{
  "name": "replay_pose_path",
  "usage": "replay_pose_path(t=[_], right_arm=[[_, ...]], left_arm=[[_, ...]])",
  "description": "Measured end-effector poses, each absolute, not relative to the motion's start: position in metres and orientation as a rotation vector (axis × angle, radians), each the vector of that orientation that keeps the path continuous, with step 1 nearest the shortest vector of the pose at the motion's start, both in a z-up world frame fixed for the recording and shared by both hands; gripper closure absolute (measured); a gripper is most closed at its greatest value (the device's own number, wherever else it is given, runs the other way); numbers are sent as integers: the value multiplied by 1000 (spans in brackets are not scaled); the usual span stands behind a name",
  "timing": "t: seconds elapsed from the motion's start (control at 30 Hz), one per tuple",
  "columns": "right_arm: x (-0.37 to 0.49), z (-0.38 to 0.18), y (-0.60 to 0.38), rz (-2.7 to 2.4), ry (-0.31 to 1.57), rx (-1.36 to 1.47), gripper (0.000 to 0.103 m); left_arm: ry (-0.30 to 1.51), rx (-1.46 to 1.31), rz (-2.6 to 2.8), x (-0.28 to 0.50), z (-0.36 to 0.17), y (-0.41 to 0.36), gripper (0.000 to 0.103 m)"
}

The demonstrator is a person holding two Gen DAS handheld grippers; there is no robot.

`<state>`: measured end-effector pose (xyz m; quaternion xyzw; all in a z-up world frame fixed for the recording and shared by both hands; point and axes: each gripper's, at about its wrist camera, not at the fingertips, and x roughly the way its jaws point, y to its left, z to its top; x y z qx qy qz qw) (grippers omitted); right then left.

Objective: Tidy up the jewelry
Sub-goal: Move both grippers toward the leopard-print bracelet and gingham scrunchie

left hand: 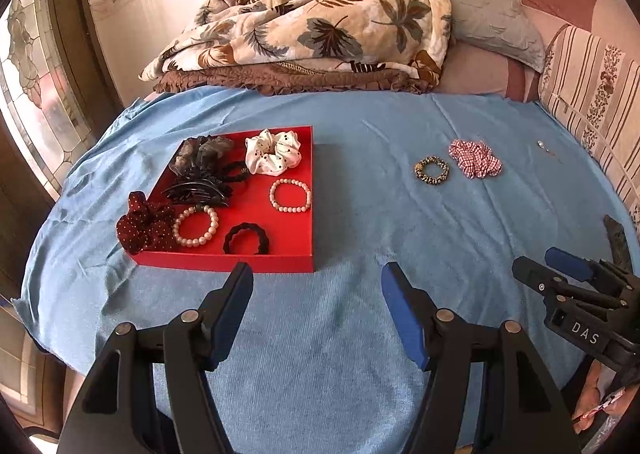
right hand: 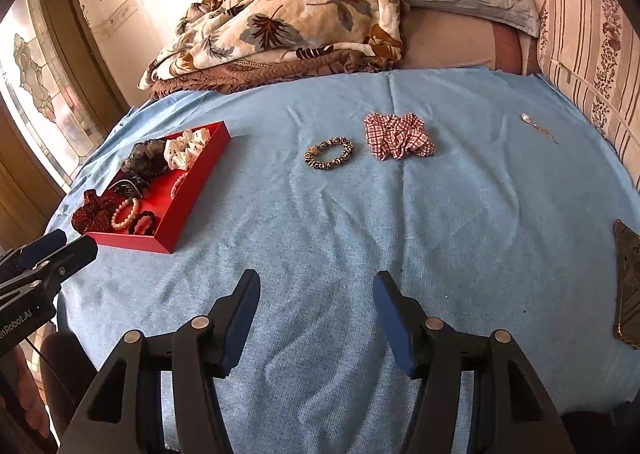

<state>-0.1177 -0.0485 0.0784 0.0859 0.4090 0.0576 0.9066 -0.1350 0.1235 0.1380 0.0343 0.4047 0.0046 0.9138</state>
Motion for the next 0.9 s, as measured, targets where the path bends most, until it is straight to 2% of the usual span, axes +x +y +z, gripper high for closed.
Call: replay_pose_path(t=[0.9], right_arm=[[-99,54,-76,81,889,210,38]], left_arm=[[933,120,-11,-103,110,110,36]])
